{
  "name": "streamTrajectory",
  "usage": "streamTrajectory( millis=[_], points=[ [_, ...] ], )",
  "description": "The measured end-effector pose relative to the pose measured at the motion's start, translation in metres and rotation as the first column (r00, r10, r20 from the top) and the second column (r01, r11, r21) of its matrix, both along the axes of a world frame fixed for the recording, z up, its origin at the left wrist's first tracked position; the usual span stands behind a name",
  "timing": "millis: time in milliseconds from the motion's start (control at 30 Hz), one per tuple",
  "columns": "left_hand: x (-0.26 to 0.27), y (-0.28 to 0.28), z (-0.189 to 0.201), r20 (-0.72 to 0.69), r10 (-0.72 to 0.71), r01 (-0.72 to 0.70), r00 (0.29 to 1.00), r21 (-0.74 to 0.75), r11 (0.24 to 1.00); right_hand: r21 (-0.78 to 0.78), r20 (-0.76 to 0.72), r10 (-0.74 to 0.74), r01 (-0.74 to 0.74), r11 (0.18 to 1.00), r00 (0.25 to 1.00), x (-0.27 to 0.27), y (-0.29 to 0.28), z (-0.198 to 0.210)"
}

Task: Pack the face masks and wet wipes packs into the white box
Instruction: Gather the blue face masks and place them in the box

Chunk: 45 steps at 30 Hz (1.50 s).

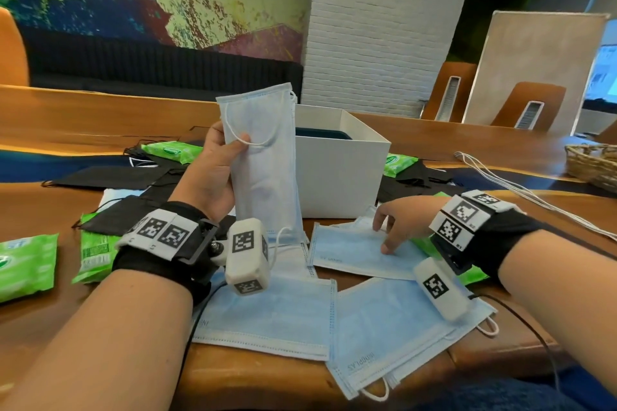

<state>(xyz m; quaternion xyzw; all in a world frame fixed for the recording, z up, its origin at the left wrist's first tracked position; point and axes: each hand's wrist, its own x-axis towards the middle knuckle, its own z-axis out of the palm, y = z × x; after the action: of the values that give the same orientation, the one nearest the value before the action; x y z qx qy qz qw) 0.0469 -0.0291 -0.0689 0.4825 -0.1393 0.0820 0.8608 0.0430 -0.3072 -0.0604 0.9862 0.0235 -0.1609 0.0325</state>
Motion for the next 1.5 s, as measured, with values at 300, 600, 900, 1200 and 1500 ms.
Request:
streamTrajectory(
  millis=[300, 600, 900, 1200, 1500],
  points=[
    [-0.001, -0.004, 0.001, 0.008, -0.035, 0.035, 0.999, 0.026, 0.999, 0.328, 0.129, -0.005, -0.038, 0.944, 0.992, 0.004, -0.011, 0.017],
    [-0.005, -0.016, 0.000, -0.018, -0.092, 0.094, 0.996, 0.166, 0.982, 0.977, 0.196, -0.072, -0.188, 0.100, 0.978, -0.004, 0.021, 0.044],
    [-0.002, -0.015, -0.003, -0.039, -0.101, 0.107, 0.994, 0.213, 0.971, 0.993, 0.117, 0.054, -0.116, -0.015, 0.992, 0.011, 0.045, 0.002],
    [-0.003, -0.022, -0.003, 0.011, -0.073, 0.069, 0.997, 0.183, 0.981, 0.987, -0.009, 0.156, -0.016, 0.160, 0.988, 0.008, 0.039, -0.008],
    [-0.008, -0.035, -0.007, 0.054, 0.007, -0.018, 0.999, 0.197, 0.980, 0.933, 0.004, 0.237, -0.090, 0.350, 0.972, 0.019, 0.042, -0.022]
  ],
)
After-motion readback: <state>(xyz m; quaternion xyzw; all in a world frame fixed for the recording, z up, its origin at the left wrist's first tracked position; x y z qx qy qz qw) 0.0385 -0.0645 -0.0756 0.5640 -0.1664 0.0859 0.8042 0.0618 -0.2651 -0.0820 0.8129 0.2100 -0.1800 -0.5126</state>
